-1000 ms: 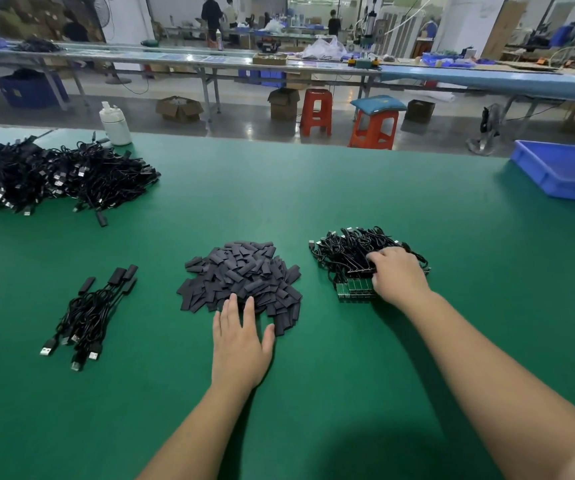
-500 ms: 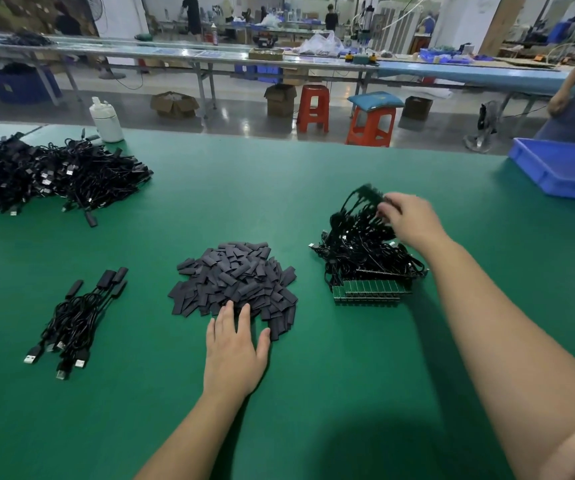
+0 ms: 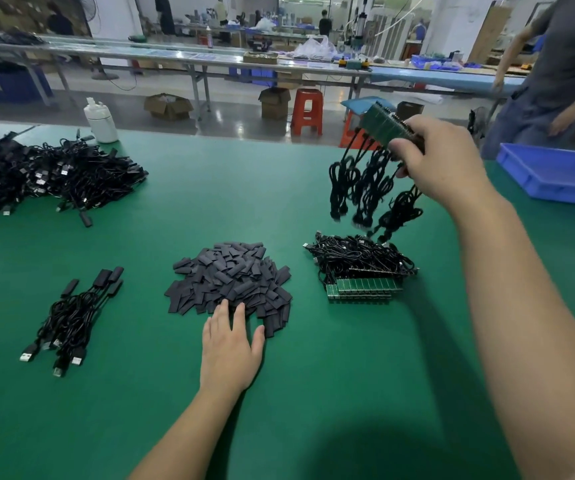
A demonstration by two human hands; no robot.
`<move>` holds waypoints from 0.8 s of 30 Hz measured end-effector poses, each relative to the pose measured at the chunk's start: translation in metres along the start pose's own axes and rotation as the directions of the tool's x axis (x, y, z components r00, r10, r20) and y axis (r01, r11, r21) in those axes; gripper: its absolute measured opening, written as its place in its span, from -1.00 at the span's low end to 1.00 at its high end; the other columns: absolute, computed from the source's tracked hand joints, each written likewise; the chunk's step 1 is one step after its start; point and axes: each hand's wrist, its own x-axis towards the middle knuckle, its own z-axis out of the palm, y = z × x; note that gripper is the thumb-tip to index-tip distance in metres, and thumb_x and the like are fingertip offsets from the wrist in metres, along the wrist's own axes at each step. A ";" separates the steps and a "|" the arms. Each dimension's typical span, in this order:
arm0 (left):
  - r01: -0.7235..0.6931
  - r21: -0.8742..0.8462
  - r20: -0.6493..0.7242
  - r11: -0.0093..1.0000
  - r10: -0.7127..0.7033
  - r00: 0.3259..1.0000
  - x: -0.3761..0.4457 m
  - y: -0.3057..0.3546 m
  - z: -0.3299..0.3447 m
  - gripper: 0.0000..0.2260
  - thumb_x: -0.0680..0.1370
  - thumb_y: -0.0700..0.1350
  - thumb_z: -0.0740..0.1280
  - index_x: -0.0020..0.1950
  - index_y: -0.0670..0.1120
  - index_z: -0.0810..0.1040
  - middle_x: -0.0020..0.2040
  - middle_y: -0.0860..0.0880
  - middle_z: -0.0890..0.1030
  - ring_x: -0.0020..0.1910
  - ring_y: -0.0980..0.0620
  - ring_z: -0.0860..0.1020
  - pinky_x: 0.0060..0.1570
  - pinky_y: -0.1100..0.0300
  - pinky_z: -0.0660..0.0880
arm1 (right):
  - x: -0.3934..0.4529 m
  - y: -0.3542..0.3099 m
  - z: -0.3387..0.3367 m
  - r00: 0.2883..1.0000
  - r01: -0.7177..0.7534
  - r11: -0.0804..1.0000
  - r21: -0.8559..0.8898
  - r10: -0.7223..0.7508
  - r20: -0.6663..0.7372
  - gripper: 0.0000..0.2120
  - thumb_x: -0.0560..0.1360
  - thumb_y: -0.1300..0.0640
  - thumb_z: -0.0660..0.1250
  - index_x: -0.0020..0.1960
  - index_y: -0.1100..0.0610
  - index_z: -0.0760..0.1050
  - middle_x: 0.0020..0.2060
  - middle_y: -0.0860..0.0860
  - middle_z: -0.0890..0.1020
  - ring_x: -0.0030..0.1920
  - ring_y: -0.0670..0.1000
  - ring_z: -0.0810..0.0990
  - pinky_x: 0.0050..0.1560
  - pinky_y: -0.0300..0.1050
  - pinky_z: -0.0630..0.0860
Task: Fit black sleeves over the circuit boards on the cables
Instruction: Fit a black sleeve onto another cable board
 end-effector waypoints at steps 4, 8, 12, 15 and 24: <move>-0.003 -0.002 -0.008 1.000 0.003 1.000 -0.002 0.000 -0.002 -0.42 0.62 0.23 0.04 0.55 -0.07 0.21 0.56 -0.18 0.17 0.54 -0.12 0.13 0.53 -0.03 0.09 | -0.018 -0.006 -0.028 0.961 -0.014 0.998 0.067 -0.005 0.278 -0.72 0.59 -0.12 0.29 -0.18 0.03 0.54 -0.40 -0.04 0.67 -0.42 -0.15 0.66 -0.35 -0.17 0.50; -0.007 0.000 -0.015 1.000 0.007 1.000 -0.003 0.001 -0.002 -0.42 0.62 0.21 0.07 0.54 -0.09 0.24 0.55 -0.20 0.19 0.53 -0.13 0.15 0.52 -0.04 0.12 | -0.034 0.005 -0.035 0.767 -0.192 0.969 0.155 0.049 0.639 -0.57 0.51 -0.25 0.33 -0.20 0.13 0.55 -0.37 0.05 0.68 -0.39 0.05 0.69 -0.40 -0.14 0.58; -0.011 -0.009 -0.013 1.000 0.010 1.000 -0.004 0.001 -0.002 -0.42 0.62 0.21 0.09 0.54 -0.09 0.24 0.56 -0.19 0.19 0.54 -0.12 0.15 0.51 -0.03 0.14 | -0.052 0.027 0.003 0.504 -0.252 0.966 0.066 0.073 0.861 -0.54 0.47 -0.24 0.37 -0.16 0.19 0.52 -0.37 0.05 0.62 -0.37 0.11 0.65 -0.25 -0.02 0.66; -0.010 -0.016 -0.013 1.000 0.010 1.000 -0.004 0.002 -0.003 -0.43 0.62 0.20 0.09 0.54 -0.09 0.24 0.56 -0.19 0.18 0.54 -0.12 0.14 0.51 -0.03 0.14 | -0.072 0.042 0.046 0.343 -0.188 0.980 -0.069 0.131 0.930 -0.61 0.55 -0.20 0.32 -0.21 0.12 0.49 -0.37 0.04 0.61 -0.37 0.09 0.63 -0.22 0.00 0.63; -0.122 -0.050 -0.248 0.991 0.105 0.963 -0.005 0.004 -0.009 -0.65 0.56 -0.05 0.37 0.29 -0.18 0.56 0.35 -0.27 0.45 0.32 -0.24 0.44 0.23 -0.13 0.40 | -0.090 0.078 0.105 0.606 0.079 0.982 -0.170 0.088 0.791 -0.66 0.62 -0.11 0.26 -0.34 -0.17 0.42 -0.18 -0.08 0.52 -0.01 0.06 0.46 0.12 0.05 0.46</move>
